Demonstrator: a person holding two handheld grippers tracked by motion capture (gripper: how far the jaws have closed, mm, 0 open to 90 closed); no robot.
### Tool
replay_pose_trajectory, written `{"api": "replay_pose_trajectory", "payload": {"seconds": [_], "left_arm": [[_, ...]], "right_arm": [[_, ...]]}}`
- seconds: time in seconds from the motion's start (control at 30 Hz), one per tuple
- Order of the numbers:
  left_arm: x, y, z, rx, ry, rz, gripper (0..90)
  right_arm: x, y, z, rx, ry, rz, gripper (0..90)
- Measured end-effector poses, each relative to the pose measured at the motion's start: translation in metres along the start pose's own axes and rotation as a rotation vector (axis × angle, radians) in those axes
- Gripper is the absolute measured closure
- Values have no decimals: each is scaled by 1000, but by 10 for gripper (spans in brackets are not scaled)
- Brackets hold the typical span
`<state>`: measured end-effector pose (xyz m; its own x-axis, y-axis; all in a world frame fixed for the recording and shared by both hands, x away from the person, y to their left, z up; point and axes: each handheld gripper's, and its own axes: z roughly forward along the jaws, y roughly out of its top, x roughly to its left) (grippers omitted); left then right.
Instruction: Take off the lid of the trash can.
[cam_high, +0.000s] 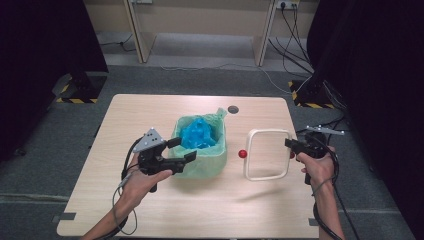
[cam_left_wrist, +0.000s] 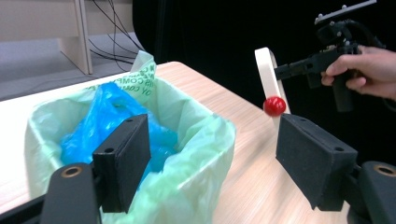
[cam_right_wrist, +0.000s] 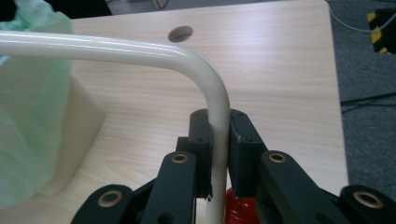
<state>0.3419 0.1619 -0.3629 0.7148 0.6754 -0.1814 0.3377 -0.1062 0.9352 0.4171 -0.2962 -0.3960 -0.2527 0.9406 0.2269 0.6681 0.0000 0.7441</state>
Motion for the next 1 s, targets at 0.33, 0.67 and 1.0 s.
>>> {"api": "replay_pose_trajectory", "payload": {"seconds": [0.33, 0.67, 1.0], "left_arm": [[3, -27, -18, -15, 13, 16, 257], [13, -56, -25, 11, 53, 5, 258], [32, -93, -39, 46, 143, 4, 258]], "right_arm": [[-22, -12, 14, 61, -78, 34, 813], [-27, -18, 40, 119, -147, 51, 811], [-26, -16, 65, 171, -222, 45, 812]]}}
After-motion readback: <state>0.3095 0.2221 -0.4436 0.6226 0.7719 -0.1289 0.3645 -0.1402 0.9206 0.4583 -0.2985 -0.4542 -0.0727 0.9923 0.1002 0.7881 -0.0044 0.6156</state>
